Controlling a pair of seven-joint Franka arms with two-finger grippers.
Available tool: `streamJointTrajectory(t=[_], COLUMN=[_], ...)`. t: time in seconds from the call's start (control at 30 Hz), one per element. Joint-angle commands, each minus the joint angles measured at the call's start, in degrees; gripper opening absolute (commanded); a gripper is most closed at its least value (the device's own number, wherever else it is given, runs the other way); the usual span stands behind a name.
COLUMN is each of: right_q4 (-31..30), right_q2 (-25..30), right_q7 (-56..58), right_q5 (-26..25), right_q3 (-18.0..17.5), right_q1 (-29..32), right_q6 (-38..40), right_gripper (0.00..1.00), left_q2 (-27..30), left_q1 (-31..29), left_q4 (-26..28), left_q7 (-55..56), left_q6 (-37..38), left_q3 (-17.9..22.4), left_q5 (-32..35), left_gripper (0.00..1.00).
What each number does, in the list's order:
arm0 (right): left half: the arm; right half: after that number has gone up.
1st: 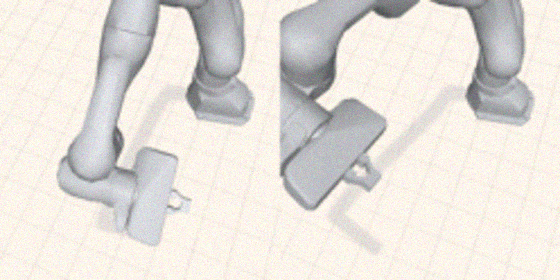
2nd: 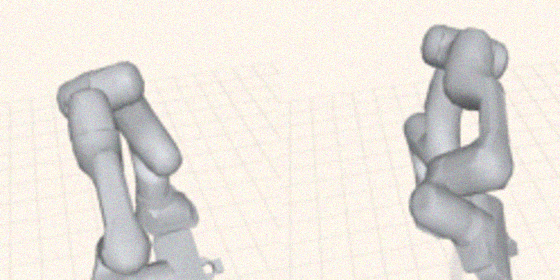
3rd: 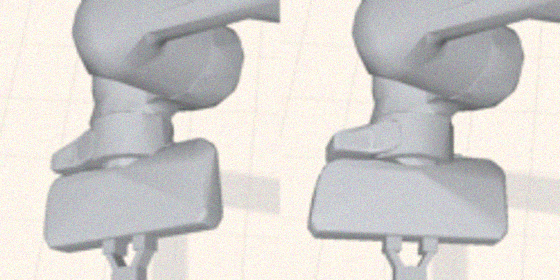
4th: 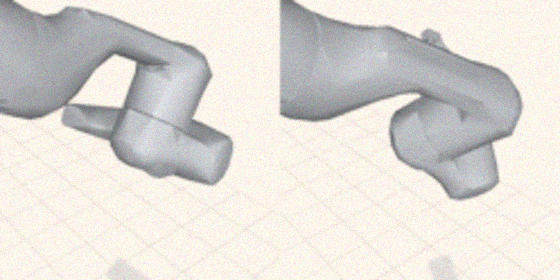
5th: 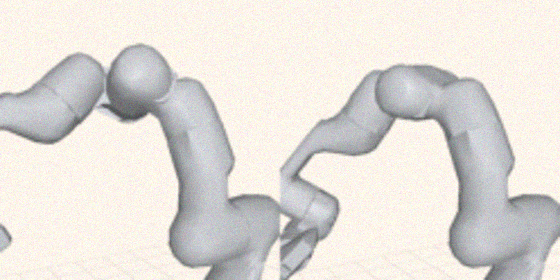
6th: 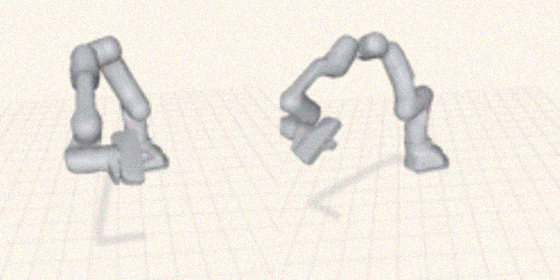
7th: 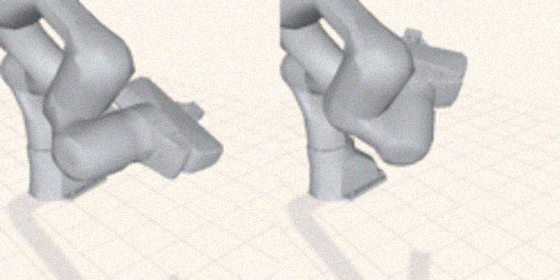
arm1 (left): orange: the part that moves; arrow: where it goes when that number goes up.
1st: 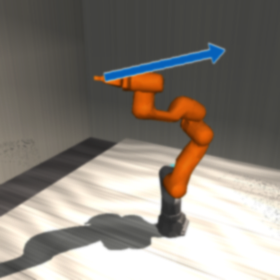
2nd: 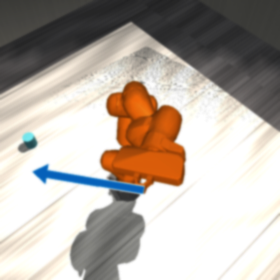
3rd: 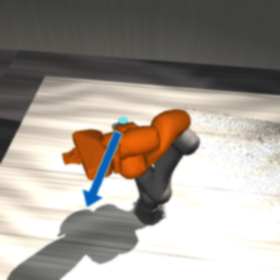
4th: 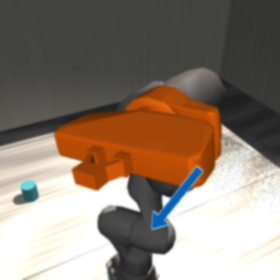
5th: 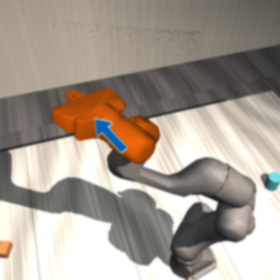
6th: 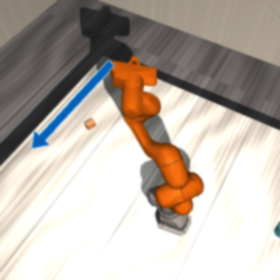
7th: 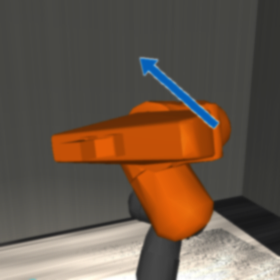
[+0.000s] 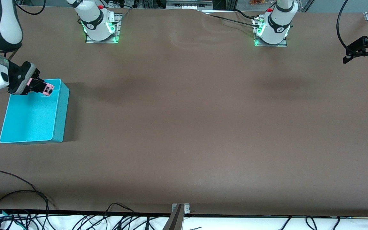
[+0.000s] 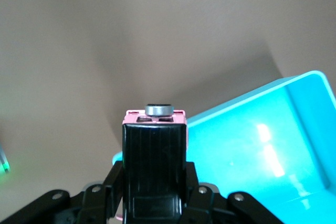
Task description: Wind and store pink jeep toy
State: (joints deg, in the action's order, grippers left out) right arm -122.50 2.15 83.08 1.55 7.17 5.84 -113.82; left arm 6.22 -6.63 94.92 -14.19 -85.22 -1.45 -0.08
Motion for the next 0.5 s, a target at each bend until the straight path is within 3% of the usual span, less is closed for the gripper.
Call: streamJointTrajectory(t=[0.0,0.17,0.47], right_q4=[0.7,0.8,0.9], right_q2=[-2.3,-6.8,-12.6], right_q7=[10.8,22.0,32.1], right_q5=[0.4,-0.1,-0.1], right_q3=[-0.3,-0.7,-0.3], right_q1=[3.6,8.8,11.5], right_q6=[-0.5,-5.9,-11.3], right_gripper=[0.13,0.13,0.14], left_q2=[-0.9,-0.9,-0.9], left_q1=[-0.1,-0.1,0.2], left_q4=[-2.0,-2.0,-2.0], left_q7=[1.0,1.0,0.0], left_q6=[1.3,1.3,1.2], left_q3=[-0.2,-0.2,-0.6], left_q5=[0.5,0.5,1.3], left_gripper=[1.00,1.00,1.00])
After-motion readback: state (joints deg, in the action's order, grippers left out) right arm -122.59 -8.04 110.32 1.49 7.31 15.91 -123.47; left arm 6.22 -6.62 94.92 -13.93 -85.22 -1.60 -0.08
